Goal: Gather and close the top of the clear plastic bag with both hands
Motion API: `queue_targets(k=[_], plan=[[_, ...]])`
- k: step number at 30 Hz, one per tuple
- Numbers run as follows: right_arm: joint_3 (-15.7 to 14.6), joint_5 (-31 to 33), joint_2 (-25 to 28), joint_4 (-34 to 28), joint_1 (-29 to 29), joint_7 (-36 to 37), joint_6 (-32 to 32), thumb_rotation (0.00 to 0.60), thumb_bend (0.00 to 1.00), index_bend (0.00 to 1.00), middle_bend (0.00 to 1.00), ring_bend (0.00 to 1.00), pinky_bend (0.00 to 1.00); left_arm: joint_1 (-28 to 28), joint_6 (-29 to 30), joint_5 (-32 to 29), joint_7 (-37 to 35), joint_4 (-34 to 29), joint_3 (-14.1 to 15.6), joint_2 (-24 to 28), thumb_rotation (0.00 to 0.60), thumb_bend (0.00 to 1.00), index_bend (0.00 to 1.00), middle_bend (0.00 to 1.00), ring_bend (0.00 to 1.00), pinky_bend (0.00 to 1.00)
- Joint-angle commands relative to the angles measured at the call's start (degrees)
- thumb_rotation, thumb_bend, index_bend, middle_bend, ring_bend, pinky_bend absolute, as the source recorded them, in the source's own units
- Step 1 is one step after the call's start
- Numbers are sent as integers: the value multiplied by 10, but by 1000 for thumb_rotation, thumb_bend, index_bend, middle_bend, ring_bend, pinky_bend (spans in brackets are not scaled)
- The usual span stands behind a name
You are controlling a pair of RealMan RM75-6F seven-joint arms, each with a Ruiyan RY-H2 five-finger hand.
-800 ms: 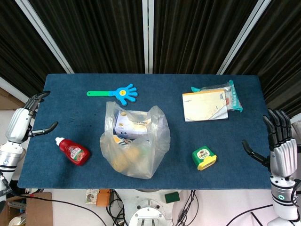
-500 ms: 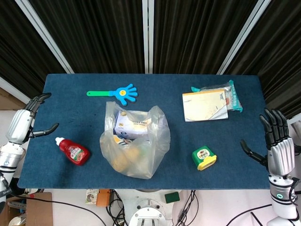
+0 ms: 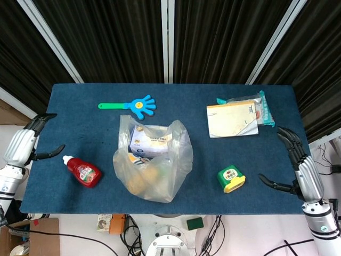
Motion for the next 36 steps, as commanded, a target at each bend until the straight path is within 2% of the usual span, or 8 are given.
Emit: queue_targets(k=[1,8,11,14,16,27,31,36], plan=[[-47,15,107,-74,44,188,-115,600,119,0,0,0,0,1,-1,0,5,4,4,-3,337,188,139,150,98,229],[-65,-6,129,-51,114,396,-218,600,101,0,0,0,0,6,-4,-6,35,7,12,-9,332,189,139,150,98,229],[-71,-53,119,-19,146,499,-220,600,101,0,0,0,0,9,-4,-10,42,6,14,-10,334,189,139,150,98,229],[-75,-96,101,19,173,592,-195,600,103,0,0,0,0,10,-4,-11,47,5,16,-10,334,190,139,150,98,229],[-75,-108,86,40,188,632,-183,600,106,0,0,0,0,11,-3,-12,49,5,16,-11,331,190,139,150,98,229],[-72,-107,19,65,233,666,-158,600,124,0,0,0,0,11,-9,-16,61,10,18,-17,331,191,139,150,98,229],[-63,-92,0,61,243,662,-148,600,108,0,0,0,0,11,-9,-16,64,12,19,-18,331,191,139,150,98,229],[-49,-58,-10,43,261,645,-164,600,101,0,0,0,0,12,-9,-18,68,14,19,-17,328,191,139,149,98,229]])
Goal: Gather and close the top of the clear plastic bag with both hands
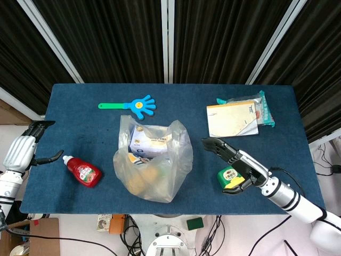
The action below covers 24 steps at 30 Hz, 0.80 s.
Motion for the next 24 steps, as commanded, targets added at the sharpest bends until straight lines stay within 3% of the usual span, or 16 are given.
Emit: queue_targets(k=[1,24], plan=[[8,17,-8,-8,15,-4,-13,600,101,0,0,0,0,1,1,0,1,0,0,1,328,192,139,149,98,229],[31,48,-64,-23,115,-5,-97,600,124,0,0,0,0,5,3,-3,-3,13,-1,-1,326,192,139,149,98,229]])
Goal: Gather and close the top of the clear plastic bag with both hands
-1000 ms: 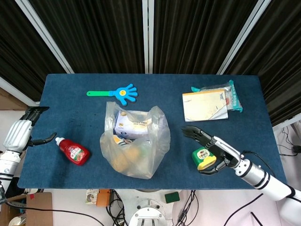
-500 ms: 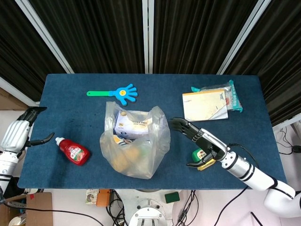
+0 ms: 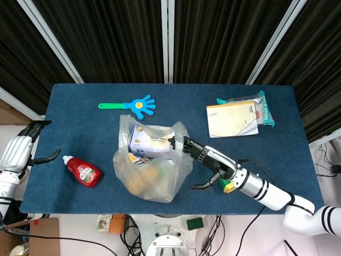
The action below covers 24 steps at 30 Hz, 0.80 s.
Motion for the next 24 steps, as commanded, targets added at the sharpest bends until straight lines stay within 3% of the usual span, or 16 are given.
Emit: queue_targets(k=[1,7,24], plan=[[5,6,-6,-4,12,-4,-12,600,120,0,0,0,0,1,1,0,0,0,0,0,325,192,139,149,98,229],[8,14,-13,-5,36,3,-32,600,101,0,0,0,0,1,2,1,0,1,0,1,325,192,139,149,98,229],[28,36,-21,-35,47,-26,-10,600,101,0,60,0,10,0,-2,1,-5,7,-1,0,326,193,139,149,98,229]])
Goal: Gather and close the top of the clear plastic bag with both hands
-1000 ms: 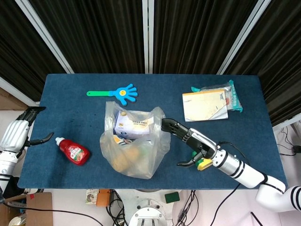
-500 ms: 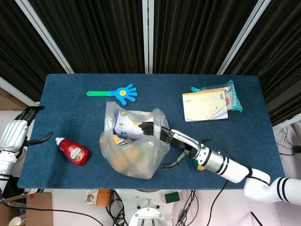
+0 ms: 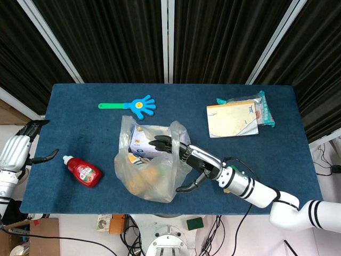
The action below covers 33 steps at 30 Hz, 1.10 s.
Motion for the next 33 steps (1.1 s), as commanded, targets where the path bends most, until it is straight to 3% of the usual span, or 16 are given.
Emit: queue_targets(k=[1,21,24,28,33], plan=[[3,0,2,-5,0,-3,6,600,101,0,70,0,12,-1,-1,1,1,0,0,0,327,193,139,149,98,229],[8,10,-17,0,-24,40,60,600,101,5,147,3,85,8,23,7,7,-10,-2,4,340,193,139,149,98,230],[4,11,-17,7,-35,70,79,600,101,19,160,11,97,18,51,-12,12,-6,-18,-7,408,192,149,164,110,259],[-5,8,-21,32,-51,101,101,600,101,33,168,17,104,34,93,-40,5,-3,-44,-20,398,212,181,205,144,300],[-20,-1,-28,59,-65,126,116,600,101,33,168,17,104,47,111,-35,-32,-22,-53,7,392,244,200,221,160,318]])
